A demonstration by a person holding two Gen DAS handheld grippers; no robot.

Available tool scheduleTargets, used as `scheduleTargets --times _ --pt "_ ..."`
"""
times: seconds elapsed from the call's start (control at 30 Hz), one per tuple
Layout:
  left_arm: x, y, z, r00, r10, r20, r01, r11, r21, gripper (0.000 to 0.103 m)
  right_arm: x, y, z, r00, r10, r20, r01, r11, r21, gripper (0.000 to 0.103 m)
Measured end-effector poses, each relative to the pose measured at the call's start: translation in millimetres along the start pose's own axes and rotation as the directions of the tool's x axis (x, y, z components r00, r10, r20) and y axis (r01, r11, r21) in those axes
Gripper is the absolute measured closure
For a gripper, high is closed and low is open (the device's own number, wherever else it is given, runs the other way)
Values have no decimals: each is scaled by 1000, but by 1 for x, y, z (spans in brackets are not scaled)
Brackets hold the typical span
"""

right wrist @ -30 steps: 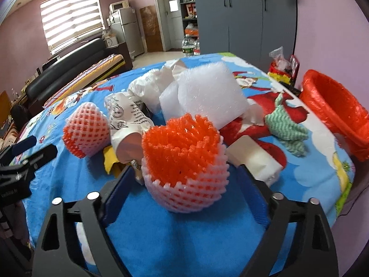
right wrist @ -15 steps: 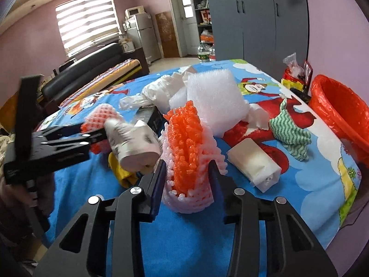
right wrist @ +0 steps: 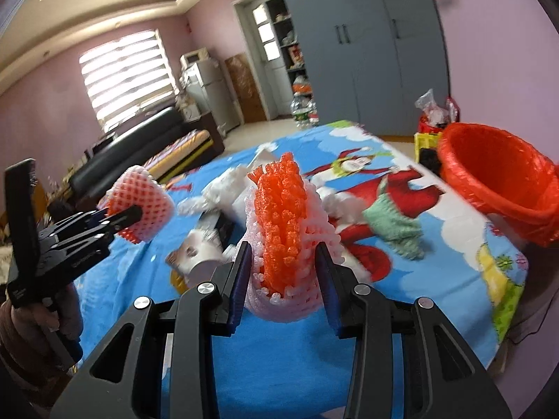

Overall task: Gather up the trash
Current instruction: 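Carry both foam nets to the red bin and open both tools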

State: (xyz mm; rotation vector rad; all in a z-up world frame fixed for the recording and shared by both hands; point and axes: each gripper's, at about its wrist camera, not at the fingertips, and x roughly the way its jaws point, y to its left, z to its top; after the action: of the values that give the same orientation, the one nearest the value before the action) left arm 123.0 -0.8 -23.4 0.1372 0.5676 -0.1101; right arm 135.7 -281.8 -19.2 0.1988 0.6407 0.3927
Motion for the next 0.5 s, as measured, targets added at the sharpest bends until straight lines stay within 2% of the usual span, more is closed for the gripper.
scheduleTargets --times 0.13,0.23,0.33,0.5 --pt "8 -32 20 996 -91 1 91 995 47 71 -13 -31 8 997 -65 40 63 997 42 64" --pt "21 -61 40 983 -185 -14 186 980 66 71 -24 -64 18 989 -127 70 120 988 100 64" --pt "32 -92 59 963 -270 -13 270 959 86 71 -35 -95 27 977 -191 95 176 974 145 64" --pt "66 -149 99 914 -404 -41 406 910 86 71 -41 -146 46 950 -292 109 269 945 185 64"
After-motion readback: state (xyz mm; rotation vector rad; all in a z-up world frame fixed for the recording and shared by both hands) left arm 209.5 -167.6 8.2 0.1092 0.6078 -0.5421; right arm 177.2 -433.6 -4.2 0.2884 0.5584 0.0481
